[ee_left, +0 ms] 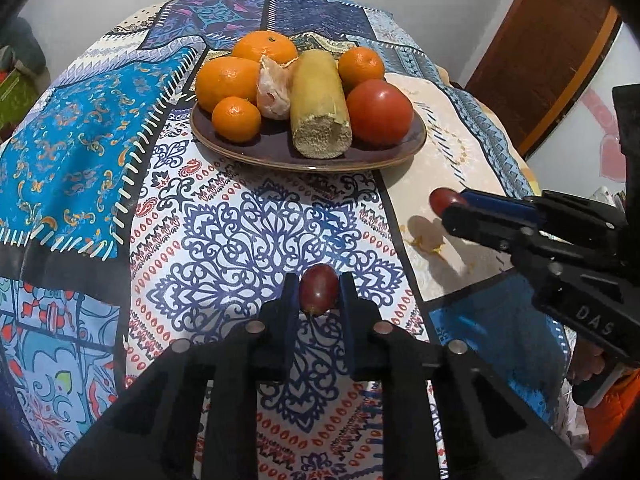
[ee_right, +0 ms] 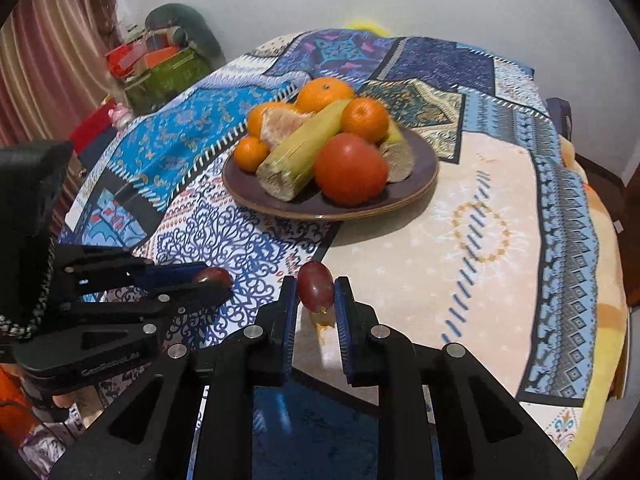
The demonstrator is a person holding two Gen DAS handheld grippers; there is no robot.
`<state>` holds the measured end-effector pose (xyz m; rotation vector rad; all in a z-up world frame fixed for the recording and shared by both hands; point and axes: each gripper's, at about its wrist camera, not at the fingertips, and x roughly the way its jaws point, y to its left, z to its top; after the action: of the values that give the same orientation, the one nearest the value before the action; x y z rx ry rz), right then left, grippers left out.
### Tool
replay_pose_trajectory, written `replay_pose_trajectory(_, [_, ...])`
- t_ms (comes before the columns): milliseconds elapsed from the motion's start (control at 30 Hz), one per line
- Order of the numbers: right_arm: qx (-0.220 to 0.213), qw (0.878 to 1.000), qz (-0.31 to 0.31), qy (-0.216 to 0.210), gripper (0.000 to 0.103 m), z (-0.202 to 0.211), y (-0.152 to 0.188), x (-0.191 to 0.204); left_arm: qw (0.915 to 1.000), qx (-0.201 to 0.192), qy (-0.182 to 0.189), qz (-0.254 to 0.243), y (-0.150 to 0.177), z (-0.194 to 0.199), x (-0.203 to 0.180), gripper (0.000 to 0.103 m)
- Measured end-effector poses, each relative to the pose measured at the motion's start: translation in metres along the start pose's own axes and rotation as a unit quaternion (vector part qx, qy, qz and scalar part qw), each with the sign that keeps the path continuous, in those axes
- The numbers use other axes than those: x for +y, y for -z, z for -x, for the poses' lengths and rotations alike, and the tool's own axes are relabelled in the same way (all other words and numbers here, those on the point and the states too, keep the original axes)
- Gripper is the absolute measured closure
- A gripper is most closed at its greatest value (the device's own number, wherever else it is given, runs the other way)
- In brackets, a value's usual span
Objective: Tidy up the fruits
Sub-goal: 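Drop both dates onto the plate beside the tomato, open both tools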
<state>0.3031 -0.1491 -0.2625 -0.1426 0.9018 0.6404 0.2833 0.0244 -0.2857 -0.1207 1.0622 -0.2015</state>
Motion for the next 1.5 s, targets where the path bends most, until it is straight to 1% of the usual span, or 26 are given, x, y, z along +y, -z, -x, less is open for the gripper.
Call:
replay_pose_trajectory(133, [-0.012, 1.0, 0.001, 0.005, 0.086, 0.005, -0.006, -0.002, 0.9999, -0.012, -0.006, 0.0, -0.003, 0.007, 0.005, 0.084])
replay_pose_trajectory(267, [-0.022, 1.0, 0.0, 0.006, 0.086, 0.007, -0.015, -0.002, 0.9993, -0.035, -0.01, 0.005, -0.012, 0.023, 0.014, 0.084])
replay_pose_trajectory(400, [-0.032, 0.999, 0.002, 0.005, 0.086, 0.009, -0.026, -0.001, 0.998, -0.061, -0.01, 0.012, -0.023, 0.039, 0.021, 0.084])
replay_pose_trajectory(600, [-0.044, 0.999, 0.004, 0.002, 0.086, 0.006, -0.041, 0.001, 0.9962, -0.086, -0.01, 0.011, -0.042, 0.046, 0.023, 0.084])
replay_pose_trajectory(733, [-0.041, 0.999, 0.006, 0.001, 0.086, -0.003, -0.046, 0.003, 0.9963, -0.085, -0.006, 0.013, -0.05, 0.038, 0.024, 0.084])
replay_pose_trajectory(967, [-0.027, 1.0, 0.01, 0.0, 0.086, -0.02, -0.046, 0.006, 0.9965, -0.082, 0.002, 0.017, -0.053, 0.022, 0.024, 0.084])
replay_pose_trajectory(1100, [-0.023, 1.0, 0.01, -0.003, 0.086, -0.027, -0.047, 0.005, 0.9962, -0.086, -0.006, 0.014, -0.06, 0.017, 0.023, 0.084])
replay_pose_trajectory(1300, [-0.025, 1.0, 0.012, -0.003, 0.086, -0.031, -0.046, 0.005, 0.9961, -0.087, -0.007, 0.015, -0.064, 0.012, 0.024, 0.084])
replay_pose_trajectory(1500, [-0.022, 1.0, 0.013, -0.005, 0.086, -0.031, -0.046, 0.004, 0.9964, -0.082, -0.007, 0.02, -0.059, 0.01, 0.022, 0.084])
